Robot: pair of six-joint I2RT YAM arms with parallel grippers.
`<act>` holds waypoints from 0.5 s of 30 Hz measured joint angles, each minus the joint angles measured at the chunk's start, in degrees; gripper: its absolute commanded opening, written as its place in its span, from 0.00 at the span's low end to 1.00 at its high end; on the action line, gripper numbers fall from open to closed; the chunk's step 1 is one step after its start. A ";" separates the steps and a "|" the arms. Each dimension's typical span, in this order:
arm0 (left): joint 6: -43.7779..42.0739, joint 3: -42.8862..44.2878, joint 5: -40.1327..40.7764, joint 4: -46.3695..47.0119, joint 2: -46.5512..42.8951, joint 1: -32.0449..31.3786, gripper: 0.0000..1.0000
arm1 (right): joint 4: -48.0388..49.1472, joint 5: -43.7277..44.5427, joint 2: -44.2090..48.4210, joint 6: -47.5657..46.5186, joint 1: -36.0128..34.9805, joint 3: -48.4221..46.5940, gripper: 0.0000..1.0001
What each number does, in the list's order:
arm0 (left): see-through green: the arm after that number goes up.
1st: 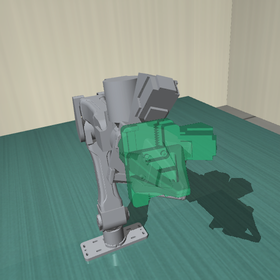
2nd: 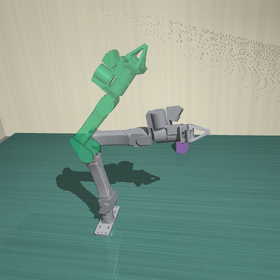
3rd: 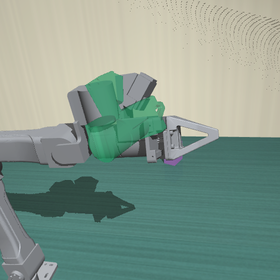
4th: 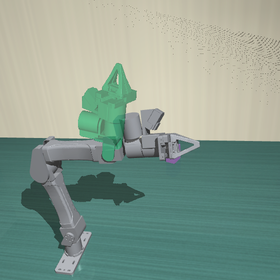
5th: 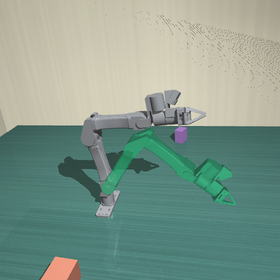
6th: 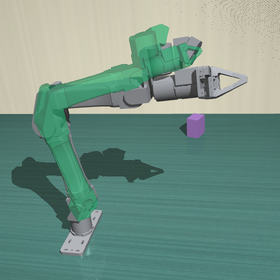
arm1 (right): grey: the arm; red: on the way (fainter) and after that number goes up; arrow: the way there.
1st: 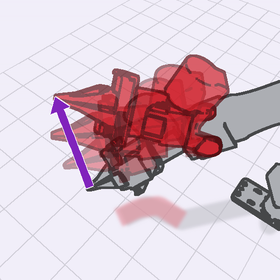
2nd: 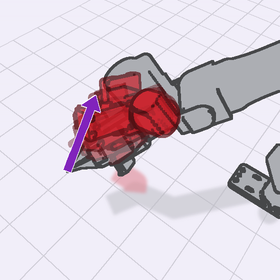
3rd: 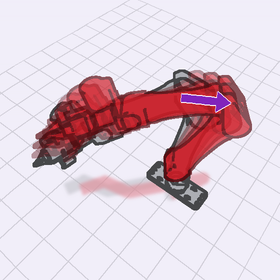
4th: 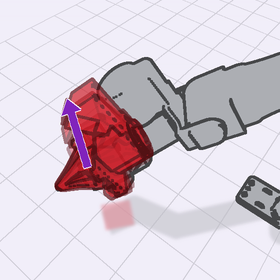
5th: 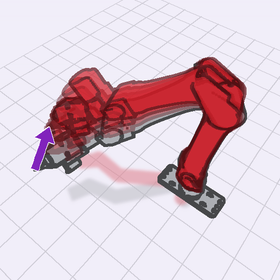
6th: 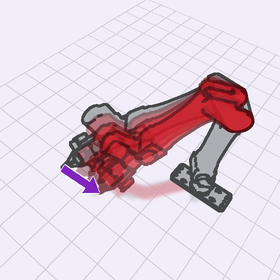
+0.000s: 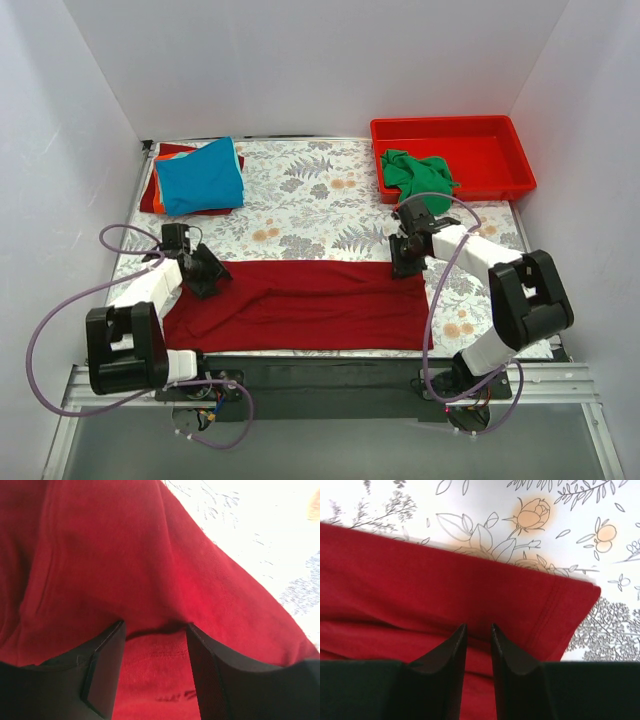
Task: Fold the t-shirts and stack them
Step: Fold the tshirt
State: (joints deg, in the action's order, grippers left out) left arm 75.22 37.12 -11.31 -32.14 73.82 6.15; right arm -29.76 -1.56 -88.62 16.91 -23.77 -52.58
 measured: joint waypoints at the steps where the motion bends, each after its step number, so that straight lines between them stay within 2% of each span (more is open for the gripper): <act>1: -0.26 -0.13 -0.44 0.94 1.36 0.00 0.50 | 0.39 0.28 -1.03 0.00 0.07 0.00 0.31; 9: -0.87 2.14 -5.95 7.43 8.52 -0.02 0.49 | 1.86 2.75 -5.57 -0.02 1.64 -2.14 0.31; 15: -1.29 7.04 -7.43 12.48 15.06 -5.60 0.49 | 2.99 4.20 -6.69 0.00 4.59 -3.21 0.31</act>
State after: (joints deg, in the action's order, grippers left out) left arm 73.93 44.16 -18.74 -19.66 88.88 0.56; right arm -26.76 2.63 -95.31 16.91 -19.18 -55.79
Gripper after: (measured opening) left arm 0.496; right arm 0.305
